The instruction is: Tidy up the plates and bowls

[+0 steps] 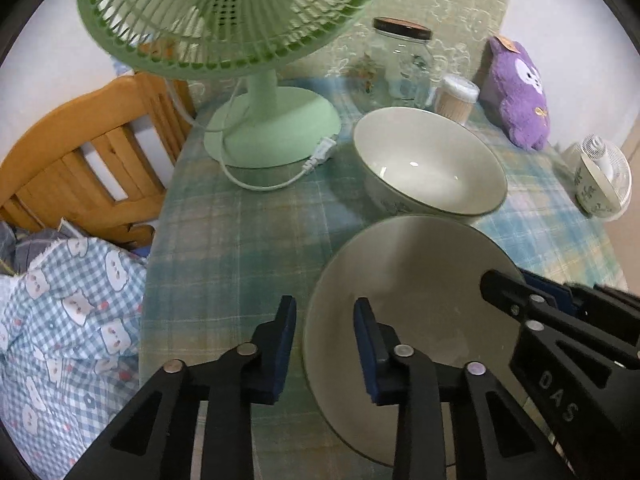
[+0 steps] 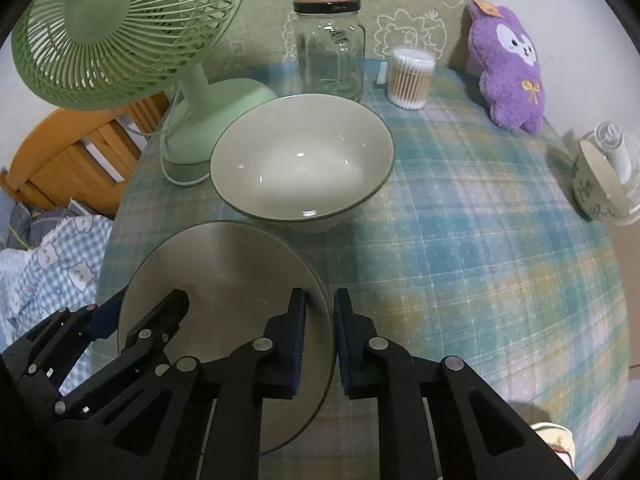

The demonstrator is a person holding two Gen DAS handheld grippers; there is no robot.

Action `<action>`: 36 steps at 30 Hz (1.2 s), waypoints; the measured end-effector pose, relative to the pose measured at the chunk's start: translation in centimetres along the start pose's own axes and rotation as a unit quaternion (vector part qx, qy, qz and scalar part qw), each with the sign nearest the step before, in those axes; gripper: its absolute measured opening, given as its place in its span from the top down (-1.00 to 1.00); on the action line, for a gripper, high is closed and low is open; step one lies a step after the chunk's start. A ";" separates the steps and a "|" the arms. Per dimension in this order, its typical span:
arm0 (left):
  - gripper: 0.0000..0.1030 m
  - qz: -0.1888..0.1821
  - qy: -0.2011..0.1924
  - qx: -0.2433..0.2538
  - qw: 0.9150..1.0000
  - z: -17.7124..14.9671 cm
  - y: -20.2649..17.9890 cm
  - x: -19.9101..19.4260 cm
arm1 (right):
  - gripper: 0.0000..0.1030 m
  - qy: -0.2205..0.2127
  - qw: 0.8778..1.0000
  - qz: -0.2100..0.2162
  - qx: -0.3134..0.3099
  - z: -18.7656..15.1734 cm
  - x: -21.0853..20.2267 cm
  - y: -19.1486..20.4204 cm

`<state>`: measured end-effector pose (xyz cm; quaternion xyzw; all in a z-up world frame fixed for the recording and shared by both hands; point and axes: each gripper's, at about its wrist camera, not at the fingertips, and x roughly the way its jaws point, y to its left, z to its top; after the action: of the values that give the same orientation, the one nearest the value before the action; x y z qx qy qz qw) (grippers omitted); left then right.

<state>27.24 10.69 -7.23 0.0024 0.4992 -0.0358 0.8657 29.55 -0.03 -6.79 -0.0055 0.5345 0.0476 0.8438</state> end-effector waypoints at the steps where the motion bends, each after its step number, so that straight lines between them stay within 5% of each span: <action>1: 0.50 0.007 0.000 0.004 1.000 0.0 -0.3 0.0 | 0.66 0.000 1.000 -0.003 -0.001 0.0 0.0 0.0; 18: 0.52 -0.002 -0.021 0.008 1.000 -1.4 -0.4 -3.2 | 0.66 -0.010 1.000 -0.014 0.021 -2.0 -3.7 0.5; 36: 0.52 0.011 -0.037 -0.012 0.999 -7.4 -2.5 -10.6 | 0.66 -0.032 0.999 0.000 0.010 -8.8 -11.5 -0.1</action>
<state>15.41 9.14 -1.66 -0.0039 0.4674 -0.0203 0.8838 16.72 -1.55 -0.17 0.0042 0.5077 0.0422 0.8605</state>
